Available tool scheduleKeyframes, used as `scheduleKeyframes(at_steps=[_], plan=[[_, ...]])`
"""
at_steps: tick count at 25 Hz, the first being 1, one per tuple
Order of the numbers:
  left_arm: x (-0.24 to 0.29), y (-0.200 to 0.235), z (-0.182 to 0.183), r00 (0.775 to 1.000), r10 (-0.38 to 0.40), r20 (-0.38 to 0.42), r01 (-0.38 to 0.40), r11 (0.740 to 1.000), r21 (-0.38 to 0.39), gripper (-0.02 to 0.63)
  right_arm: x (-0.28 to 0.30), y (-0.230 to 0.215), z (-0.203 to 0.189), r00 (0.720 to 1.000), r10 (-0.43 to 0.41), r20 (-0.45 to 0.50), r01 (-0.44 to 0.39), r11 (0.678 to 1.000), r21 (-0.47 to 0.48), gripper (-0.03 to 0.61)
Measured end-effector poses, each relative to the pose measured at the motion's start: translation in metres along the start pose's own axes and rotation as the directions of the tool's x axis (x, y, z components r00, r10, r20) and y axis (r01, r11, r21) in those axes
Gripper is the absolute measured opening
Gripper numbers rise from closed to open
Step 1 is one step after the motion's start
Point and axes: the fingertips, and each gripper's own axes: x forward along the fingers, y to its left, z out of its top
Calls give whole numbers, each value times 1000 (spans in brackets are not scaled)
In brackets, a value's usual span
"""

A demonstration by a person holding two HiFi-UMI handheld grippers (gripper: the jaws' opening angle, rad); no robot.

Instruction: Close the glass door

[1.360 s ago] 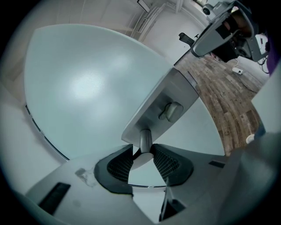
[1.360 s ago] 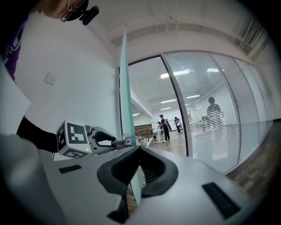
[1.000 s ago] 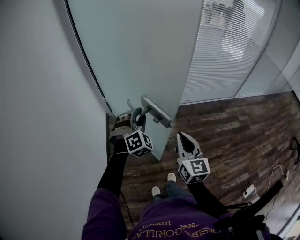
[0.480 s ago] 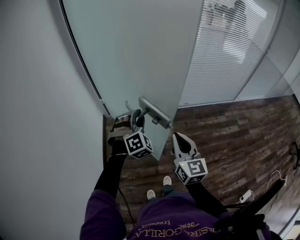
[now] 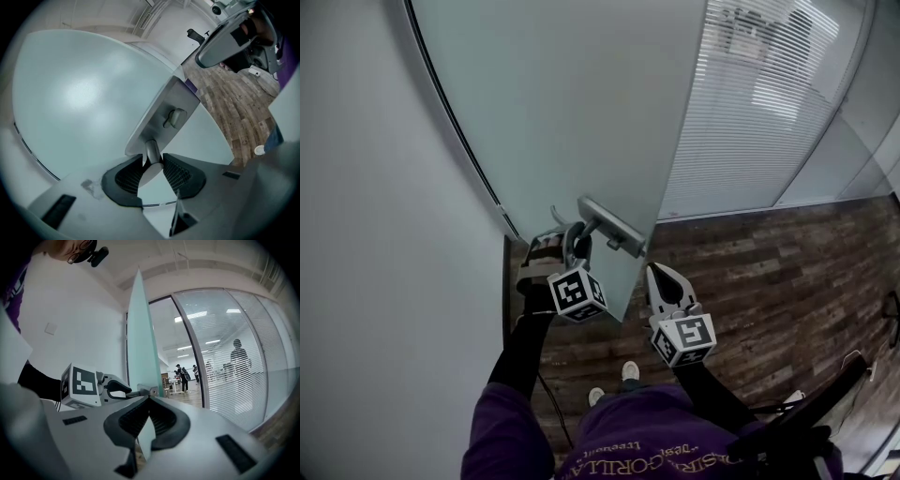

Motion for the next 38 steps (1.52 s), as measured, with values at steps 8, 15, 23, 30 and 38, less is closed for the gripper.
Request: scheduleKeyframes(at_steps=[8,15,23,30,38], plan=[[22,5,25,1000,3,13,-3,1000,-3,135,10,-27,-1,1000,4,0,-4,1000,-4,-9],[46,8,43,998,20,52,-19,1000,-14,135,13,-43,-1,1000,-14,-11,14,1000,-11,-9],[66,15,64,996,-18,92,19,1000,-15,135,27,-59,5,998,-63,-2,63,998,2,-9],[91,18,78,990,-72,123,72,997,4,135,52,-79,13,990,-142,-3,142,990,16,-9],[129,30,102,977,-101,187,91,994,62,124,85,-108,14,977,-213,-21,213,977,30,-9]])
